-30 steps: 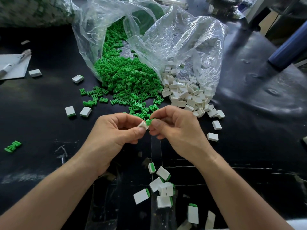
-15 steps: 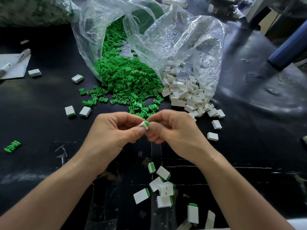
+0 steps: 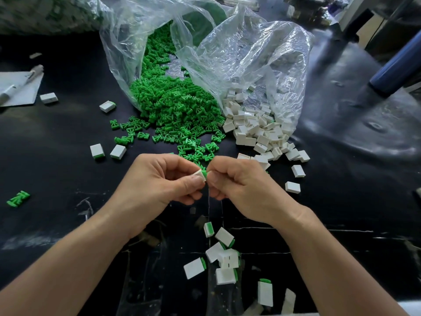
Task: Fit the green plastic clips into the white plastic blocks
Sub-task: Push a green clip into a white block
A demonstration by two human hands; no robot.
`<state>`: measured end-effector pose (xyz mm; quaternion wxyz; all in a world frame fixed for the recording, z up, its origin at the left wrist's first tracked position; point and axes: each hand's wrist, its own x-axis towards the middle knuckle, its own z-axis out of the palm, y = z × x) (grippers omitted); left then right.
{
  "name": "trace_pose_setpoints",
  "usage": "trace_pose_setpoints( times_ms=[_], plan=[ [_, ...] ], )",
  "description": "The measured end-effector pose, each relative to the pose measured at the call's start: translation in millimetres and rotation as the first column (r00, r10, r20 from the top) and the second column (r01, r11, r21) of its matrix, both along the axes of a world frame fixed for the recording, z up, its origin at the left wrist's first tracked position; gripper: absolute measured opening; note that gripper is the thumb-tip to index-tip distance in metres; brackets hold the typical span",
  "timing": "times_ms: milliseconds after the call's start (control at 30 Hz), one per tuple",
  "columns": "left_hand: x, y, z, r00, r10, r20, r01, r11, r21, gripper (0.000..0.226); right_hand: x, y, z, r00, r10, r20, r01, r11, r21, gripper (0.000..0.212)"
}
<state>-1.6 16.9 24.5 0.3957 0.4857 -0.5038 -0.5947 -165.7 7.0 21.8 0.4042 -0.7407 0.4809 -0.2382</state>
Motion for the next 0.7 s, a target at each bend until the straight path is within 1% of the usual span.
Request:
trace_pose_setpoints(
  times_ms=[100,167,267,433,533,700],
  plan=[
    [2,0,-1,0.996,-0.045,0.081,0.049,0.998,-0.050,0.015,-2,0,4,0.990,0.057,-0.130,-0.069,0.993,-0.091,0.024],
    [3,0,-3,0.987,-0.078,0.144,0.091,0.993,-0.081,0.003,-1,1,5,0.971,0.082,-0.225,-0.116,0.983,-0.140,0.024],
    [5,-1,-7,0.978,-0.094,0.189,0.114,0.989,-0.096,0.011,-1,1,7,0.955,0.100,-0.280,-0.147,0.978,-0.150,0.024],
    [5,0,-11,0.938,-0.116,0.328,0.163,0.980,-0.119,0.014,0,2,8,0.889,0.162,-0.428,-0.242,0.960,-0.140,0.022],
    [4,1,-11,0.920,-0.111,0.377,0.172,0.976,-0.132,0.014,1,3,9,0.850,0.180,-0.495,-0.287,0.946,-0.149,0.020],
    [4,3,-12,0.888,-0.094,0.449,0.190,0.967,-0.172,0.013,3,4,11,0.813,0.192,-0.549,-0.325,0.933,-0.156,0.020]
  ],
)
